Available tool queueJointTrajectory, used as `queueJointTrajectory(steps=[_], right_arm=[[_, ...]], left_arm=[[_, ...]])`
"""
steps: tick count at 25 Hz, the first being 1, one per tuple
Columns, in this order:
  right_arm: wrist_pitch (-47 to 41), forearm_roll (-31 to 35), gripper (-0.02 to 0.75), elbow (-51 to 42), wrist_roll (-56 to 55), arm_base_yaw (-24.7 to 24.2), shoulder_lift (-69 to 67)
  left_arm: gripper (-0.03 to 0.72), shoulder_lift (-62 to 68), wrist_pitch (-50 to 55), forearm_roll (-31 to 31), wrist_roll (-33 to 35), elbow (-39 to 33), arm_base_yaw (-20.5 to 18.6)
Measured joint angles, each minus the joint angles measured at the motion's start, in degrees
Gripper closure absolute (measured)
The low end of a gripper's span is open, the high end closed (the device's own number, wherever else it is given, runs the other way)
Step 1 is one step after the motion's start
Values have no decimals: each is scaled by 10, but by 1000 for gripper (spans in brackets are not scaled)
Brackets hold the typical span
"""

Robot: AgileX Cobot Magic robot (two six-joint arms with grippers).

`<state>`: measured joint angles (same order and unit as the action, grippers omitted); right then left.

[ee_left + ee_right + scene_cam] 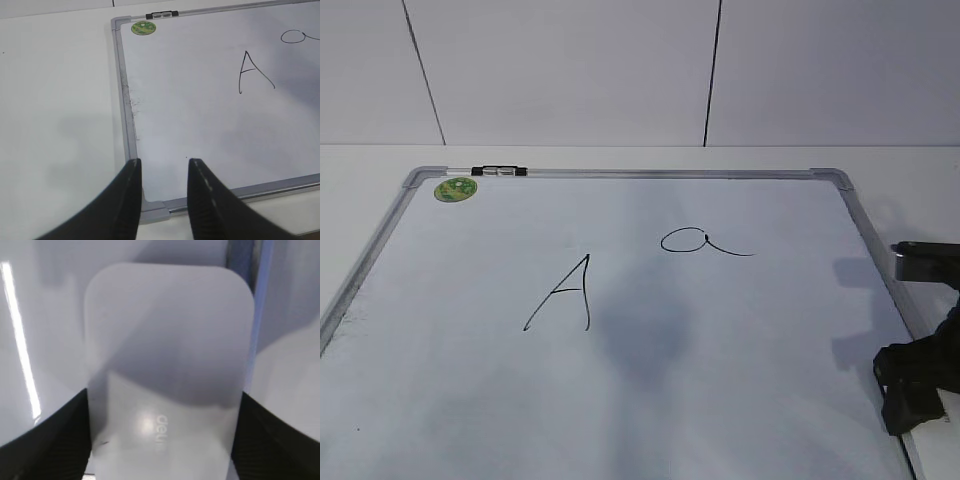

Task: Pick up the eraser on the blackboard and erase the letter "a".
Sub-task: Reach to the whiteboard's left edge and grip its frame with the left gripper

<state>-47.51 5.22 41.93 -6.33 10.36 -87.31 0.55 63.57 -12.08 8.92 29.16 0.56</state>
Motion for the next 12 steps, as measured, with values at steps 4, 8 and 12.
queueJointTrajectory(steps=[4,8,12], right_arm=[[0,0,146,0,0,-2,-1],[0,0,158,0,0,-3,-1],[0,0,167,0,-1,-3,-1]], left_arm=[[449,0,0,0,0,0,0],[449,0,0,0,0,0,0],[449,0,0,0,0,0,0]])
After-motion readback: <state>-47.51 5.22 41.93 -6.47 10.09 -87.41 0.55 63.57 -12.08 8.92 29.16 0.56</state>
